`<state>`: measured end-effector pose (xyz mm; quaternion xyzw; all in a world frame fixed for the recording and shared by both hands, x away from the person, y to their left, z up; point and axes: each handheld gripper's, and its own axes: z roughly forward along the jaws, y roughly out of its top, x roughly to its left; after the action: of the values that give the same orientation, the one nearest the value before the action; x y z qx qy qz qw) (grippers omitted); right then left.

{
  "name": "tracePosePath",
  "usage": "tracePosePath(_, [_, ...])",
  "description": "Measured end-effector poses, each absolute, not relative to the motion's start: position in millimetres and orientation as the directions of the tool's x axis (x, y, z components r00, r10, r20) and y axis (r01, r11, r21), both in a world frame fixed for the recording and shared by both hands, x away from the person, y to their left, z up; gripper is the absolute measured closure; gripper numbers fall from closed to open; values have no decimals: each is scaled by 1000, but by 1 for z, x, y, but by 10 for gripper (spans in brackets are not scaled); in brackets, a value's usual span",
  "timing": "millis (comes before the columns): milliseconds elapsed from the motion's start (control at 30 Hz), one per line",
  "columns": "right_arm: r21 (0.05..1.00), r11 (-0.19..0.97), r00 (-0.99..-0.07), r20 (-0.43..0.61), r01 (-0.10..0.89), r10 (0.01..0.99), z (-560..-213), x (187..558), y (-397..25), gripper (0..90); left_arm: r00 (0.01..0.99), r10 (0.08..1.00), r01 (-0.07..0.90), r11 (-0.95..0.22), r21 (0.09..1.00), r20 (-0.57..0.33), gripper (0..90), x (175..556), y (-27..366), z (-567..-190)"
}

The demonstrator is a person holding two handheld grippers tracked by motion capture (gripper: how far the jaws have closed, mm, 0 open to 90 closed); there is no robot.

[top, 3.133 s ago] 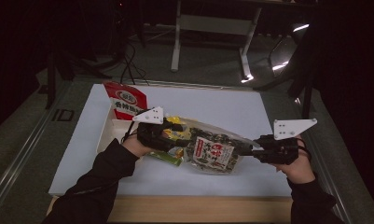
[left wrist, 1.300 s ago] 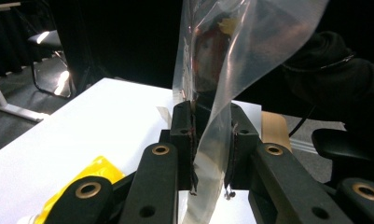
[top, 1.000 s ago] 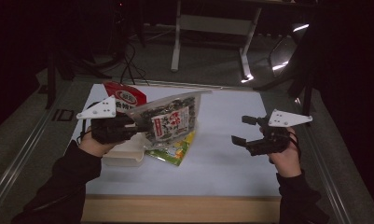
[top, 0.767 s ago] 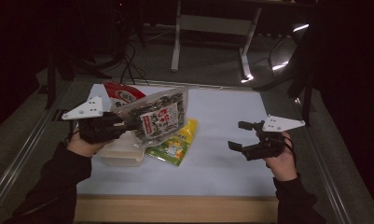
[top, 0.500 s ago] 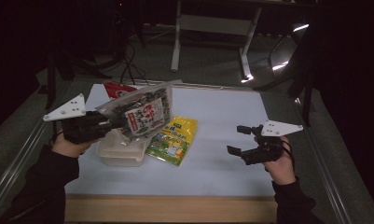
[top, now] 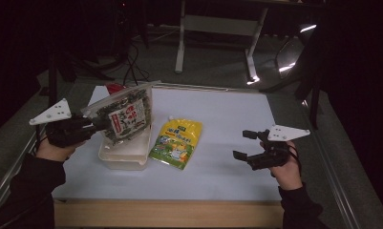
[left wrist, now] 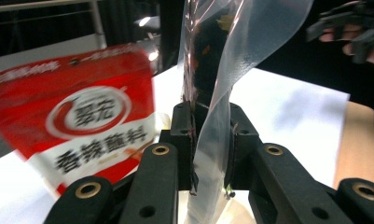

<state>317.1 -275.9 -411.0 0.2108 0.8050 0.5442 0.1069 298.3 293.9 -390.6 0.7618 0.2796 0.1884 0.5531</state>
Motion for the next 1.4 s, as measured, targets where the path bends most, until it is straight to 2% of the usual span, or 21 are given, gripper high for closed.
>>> tracePosePath(433, [919,325,-892,60,225,448,-412,318,-274,136,761,647,285,-258,923,-55,780,307,300,-406])
tracePosePath(667, [917,324,-890,64,230,451,-412,318,-276,136,757,648,306,-233,923,-88,780,315,305,-415])
tracePosePath(900, [914,331,-891,68,237,449,-415,319,-275,136,759,647,328,-276,903,-78,781,319,303,-424])
tracePosePath(1267, [913,332,-891,67,236,449,-415,319,-274,136,753,647,366,-258,894,-122,783,317,315,-432])
tracePosePath(1400, [913,332,-890,66,236,451,-414,319,-275,136,760,645,333,-281,900,-80,783,309,312,-424])
